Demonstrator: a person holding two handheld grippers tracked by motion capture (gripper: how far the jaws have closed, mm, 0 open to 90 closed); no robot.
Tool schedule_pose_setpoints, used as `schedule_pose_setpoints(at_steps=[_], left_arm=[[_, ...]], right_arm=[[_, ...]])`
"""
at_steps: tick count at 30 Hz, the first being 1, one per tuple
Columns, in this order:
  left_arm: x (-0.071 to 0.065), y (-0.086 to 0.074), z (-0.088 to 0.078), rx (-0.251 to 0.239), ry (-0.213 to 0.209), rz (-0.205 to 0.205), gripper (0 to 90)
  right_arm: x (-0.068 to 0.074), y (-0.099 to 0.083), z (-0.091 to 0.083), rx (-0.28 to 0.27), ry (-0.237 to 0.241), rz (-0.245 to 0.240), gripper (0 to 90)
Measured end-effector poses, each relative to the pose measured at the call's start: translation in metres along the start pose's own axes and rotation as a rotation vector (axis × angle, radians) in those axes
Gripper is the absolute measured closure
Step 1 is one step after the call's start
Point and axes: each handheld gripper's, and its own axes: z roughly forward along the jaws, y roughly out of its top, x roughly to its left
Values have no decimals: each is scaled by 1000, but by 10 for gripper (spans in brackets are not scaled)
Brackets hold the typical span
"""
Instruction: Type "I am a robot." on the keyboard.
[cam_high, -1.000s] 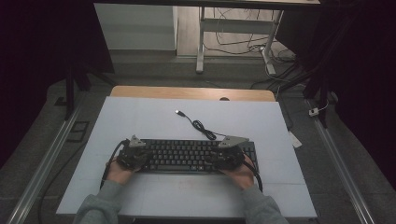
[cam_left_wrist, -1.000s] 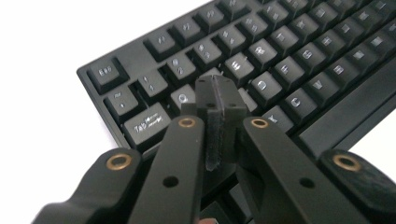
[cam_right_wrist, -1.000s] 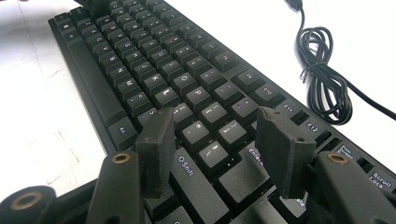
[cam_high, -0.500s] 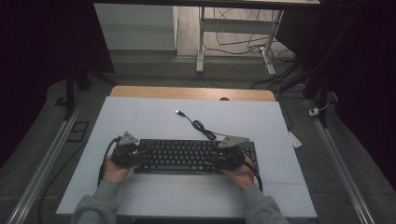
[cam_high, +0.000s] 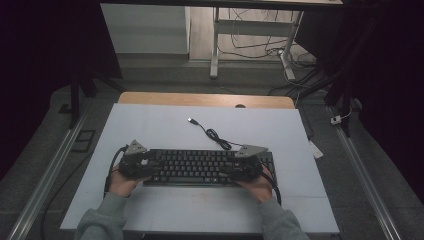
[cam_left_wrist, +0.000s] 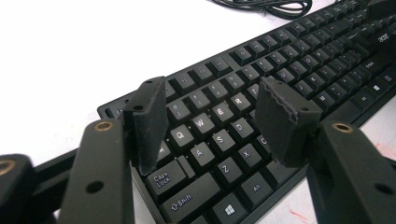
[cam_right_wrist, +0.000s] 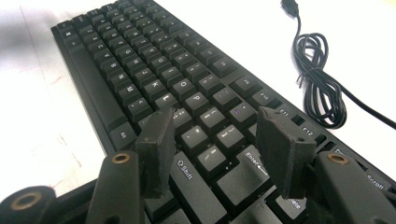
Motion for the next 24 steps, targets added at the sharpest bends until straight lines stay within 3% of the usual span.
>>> schedule_pose_setpoints(at_steps=[13, 24], left_arm=[[1, 1, 0, 3, -7, 5, 393], [0, 5, 5, 10, -8, 33, 388]], right_arm=[[6, 14, -2, -52, -1, 12, 444], [19, 26, 16, 12, 78, -13, 573]])
